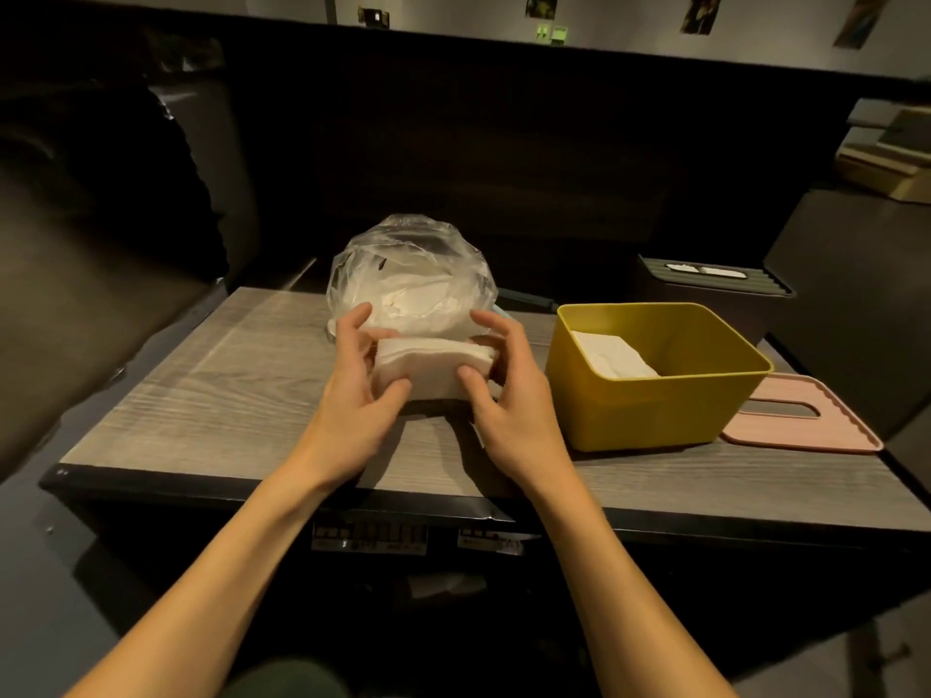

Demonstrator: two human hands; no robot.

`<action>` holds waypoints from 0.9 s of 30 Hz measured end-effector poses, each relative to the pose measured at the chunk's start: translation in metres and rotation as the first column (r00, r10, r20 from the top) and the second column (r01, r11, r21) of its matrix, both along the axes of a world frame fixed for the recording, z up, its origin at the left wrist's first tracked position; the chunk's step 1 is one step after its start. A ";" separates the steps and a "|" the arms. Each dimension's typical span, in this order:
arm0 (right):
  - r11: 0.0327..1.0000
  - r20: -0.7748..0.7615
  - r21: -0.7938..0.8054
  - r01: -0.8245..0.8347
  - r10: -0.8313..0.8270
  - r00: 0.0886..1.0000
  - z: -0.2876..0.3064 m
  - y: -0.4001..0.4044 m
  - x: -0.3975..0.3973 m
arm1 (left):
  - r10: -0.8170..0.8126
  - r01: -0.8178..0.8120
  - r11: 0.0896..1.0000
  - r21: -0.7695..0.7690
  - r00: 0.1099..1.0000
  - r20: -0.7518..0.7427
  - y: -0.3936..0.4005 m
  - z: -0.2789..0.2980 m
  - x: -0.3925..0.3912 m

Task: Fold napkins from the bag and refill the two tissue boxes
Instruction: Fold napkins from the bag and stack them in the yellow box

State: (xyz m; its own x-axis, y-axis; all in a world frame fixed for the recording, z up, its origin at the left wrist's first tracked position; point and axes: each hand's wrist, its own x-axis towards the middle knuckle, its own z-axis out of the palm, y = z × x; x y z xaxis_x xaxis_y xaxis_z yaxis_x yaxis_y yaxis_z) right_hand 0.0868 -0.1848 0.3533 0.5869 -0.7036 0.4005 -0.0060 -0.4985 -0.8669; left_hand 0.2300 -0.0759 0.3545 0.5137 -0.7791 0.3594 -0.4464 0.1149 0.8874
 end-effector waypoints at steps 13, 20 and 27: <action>0.994 -0.149 -0.027 0.102 -0.105 0.983 -0.001 0.000 -0.001 | 0.008 -0.005 0.989 0.149 1.000 -0.019 0.001 -0.004 0.006; 0.962 -0.187 -0.223 0.157 -0.200 0.962 0.007 0.010 0.001 | 0.149 -0.147 0.978 0.147 0.989 -0.002 0.001 -0.001 0.003; 0.897 -0.286 -0.437 0.065 -0.207 0.935 0.066 0.016 -0.005 | 0.172 -0.169 0.981 0.100 0.985 -0.023 -0.003 0.035 0.006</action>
